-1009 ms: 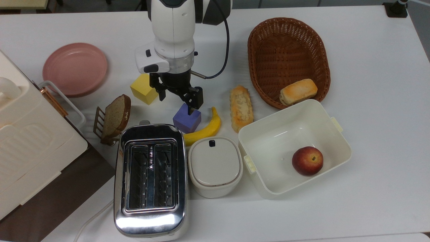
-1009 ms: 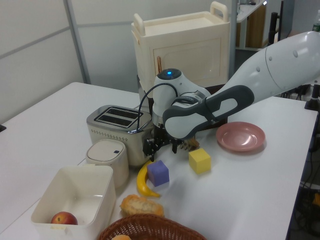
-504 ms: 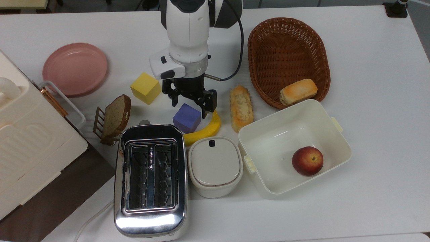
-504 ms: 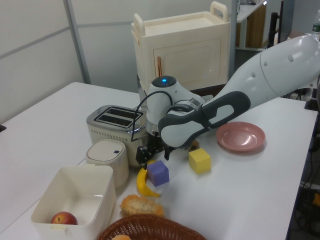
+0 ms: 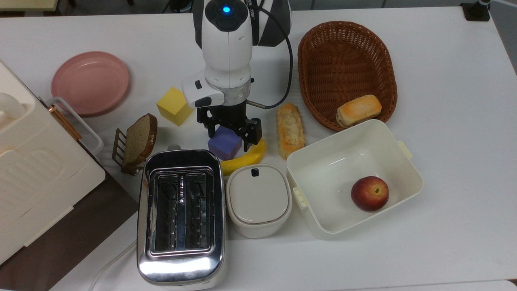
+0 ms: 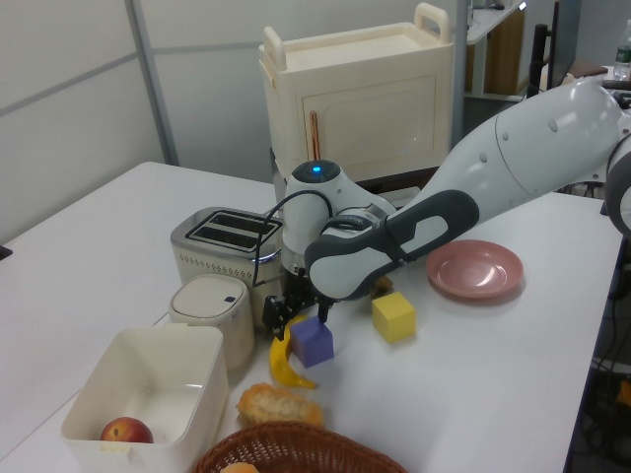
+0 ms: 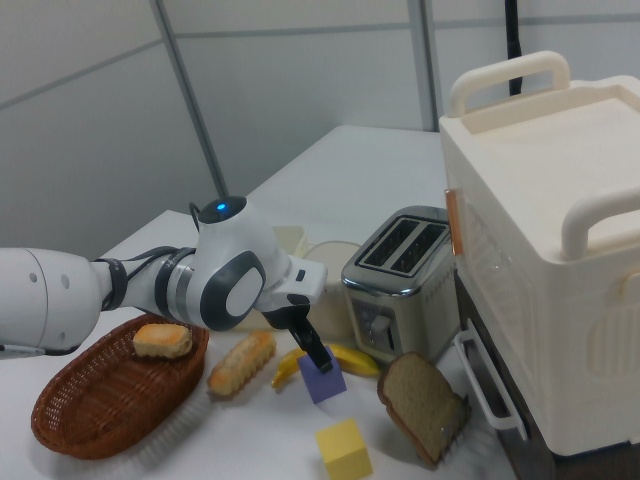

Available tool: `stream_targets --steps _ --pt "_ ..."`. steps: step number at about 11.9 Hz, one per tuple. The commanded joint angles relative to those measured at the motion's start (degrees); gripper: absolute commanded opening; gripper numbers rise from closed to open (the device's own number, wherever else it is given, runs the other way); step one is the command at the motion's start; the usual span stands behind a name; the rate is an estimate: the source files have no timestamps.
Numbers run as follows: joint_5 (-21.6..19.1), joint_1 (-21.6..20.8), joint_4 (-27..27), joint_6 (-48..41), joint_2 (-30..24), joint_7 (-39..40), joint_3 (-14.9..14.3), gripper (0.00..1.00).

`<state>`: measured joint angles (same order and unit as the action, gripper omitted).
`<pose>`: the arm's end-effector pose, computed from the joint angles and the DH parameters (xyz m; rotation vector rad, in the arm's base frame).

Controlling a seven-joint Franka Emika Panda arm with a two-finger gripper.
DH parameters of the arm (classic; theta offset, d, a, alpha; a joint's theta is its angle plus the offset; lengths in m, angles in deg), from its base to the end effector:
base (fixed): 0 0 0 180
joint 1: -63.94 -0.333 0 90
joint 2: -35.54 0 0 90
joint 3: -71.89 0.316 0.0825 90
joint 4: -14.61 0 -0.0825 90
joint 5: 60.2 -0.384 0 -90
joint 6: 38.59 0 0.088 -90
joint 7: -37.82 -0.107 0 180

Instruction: Put the purple cube on a plate

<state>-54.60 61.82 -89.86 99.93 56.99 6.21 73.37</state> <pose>0.6598 0.0396 0.3533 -3.0446 0.6579 -0.3581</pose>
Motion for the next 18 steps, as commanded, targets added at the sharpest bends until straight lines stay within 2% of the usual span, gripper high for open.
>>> stream_targets --steps 1,18 --pt "0.81 0.36 0.05 0.96 0.17 0.93 0.46 1.0" --pt "1.25 1.06 -1.17 -1.32 -1.85 0.84 0.37 1.0"
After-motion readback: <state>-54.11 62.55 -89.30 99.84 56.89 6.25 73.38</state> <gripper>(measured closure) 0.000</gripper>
